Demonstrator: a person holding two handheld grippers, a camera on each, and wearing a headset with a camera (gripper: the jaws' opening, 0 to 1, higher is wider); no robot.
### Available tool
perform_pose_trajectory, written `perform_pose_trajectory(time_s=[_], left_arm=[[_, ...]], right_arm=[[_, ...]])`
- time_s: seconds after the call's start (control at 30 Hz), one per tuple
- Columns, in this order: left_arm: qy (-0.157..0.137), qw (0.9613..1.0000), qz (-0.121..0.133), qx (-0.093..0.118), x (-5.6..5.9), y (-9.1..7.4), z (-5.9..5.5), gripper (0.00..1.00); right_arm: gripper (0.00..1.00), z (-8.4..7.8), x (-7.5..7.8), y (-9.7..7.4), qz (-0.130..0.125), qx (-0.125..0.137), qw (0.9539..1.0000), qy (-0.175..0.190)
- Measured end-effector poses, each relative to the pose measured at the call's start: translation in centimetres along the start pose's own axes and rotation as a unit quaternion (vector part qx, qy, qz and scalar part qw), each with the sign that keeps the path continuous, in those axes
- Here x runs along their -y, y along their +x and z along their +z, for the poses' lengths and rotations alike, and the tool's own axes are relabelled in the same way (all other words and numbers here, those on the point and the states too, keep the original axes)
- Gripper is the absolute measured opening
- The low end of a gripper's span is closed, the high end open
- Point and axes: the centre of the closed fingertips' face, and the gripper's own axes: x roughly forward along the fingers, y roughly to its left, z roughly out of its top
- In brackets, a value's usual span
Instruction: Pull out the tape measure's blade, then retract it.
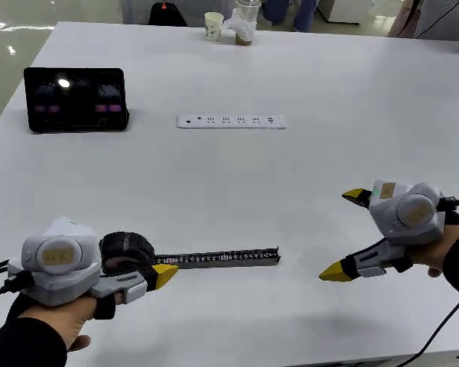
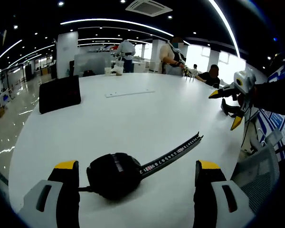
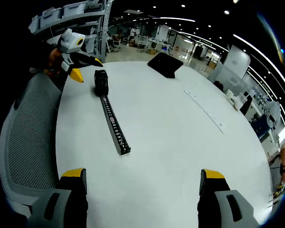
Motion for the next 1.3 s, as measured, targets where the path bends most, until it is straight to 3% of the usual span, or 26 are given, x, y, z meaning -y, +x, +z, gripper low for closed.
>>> perform_pose_trajectory(time_s=[0.57, 0.7, 0.9, 1.0, 1.3], left_arm=[[-0.028, 0.9961, 0.081, 0.019, -1.8, 1.9, 0.2, 0.99], [-0.034, 0.9946, 0.091, 0.035, -1.9, 2.2, 0.4, 0.99], [-0.051, 0.9905, 0.109, 0.066, -2.7, 2.5, 0.2, 0.99], [-0.034, 0.9895, 0.124, 0.065, -3.4, 2.5, -0.4, 0.99], [-0.058, 0.9857, 0.138, 0.077, -4.6, 2.9, -1.2, 0.99]], right_arm=[[0.99, 2.8, 0.1, 3.3, 0.048, -0.012, 0.9979, -0.043], [0.99, 3.0, 0.2, 4.0, 0.056, -0.016, 0.9971, -0.048], [0.99, 3.0, -0.4, 5.4, 0.077, -0.030, 0.9946, -0.063], [0.99, 2.9, -0.8, 6.2, 0.089, -0.036, 0.9930, -0.069], [0.99, 1.9, -1.5, 8.4, 0.120, -0.065, 0.9867, -0.088]])
